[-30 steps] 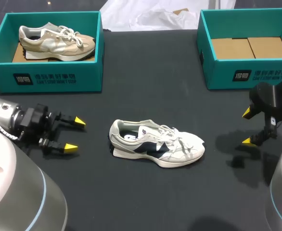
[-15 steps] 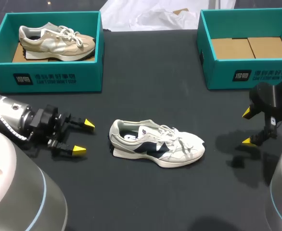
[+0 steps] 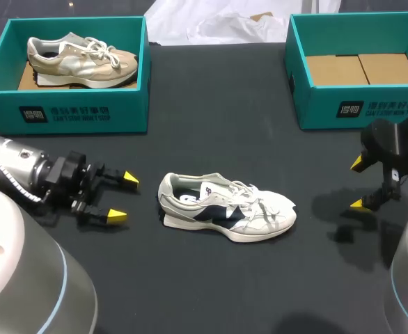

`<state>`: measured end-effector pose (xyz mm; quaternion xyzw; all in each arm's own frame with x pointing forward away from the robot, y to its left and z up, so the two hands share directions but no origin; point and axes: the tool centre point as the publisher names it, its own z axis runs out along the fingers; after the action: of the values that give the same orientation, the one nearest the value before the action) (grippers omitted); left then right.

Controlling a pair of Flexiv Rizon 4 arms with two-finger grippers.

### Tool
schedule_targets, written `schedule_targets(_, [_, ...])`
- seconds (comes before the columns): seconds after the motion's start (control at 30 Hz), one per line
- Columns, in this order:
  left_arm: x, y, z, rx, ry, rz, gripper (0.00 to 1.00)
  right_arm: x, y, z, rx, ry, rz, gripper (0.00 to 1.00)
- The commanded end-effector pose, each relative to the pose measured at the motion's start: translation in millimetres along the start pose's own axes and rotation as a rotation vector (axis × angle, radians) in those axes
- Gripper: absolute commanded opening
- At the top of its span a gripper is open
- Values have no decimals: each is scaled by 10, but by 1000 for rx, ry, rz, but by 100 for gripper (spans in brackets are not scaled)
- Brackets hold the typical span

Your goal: Take the shoe out of the shoebox, open the shoe tongue, remove and reinsert the insole, then place the shoe into the shoebox

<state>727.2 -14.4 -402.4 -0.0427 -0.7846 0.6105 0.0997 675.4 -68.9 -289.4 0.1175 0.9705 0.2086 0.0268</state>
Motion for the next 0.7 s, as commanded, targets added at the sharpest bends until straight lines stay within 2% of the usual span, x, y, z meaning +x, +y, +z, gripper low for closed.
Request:
schedule_targets(0.03, [56,2,66,16,-17,-14,100,18,-6,1,0,-3,-1,100])
schedule_targets(0.2, [82,-22,161,-14,-21,-11,100,18,-6,1,0,-3,-1,100])
schedule_targets(0.7, [18,-46,348,-16,4,-25,100,18,-6,1,0,-3,-1,100])
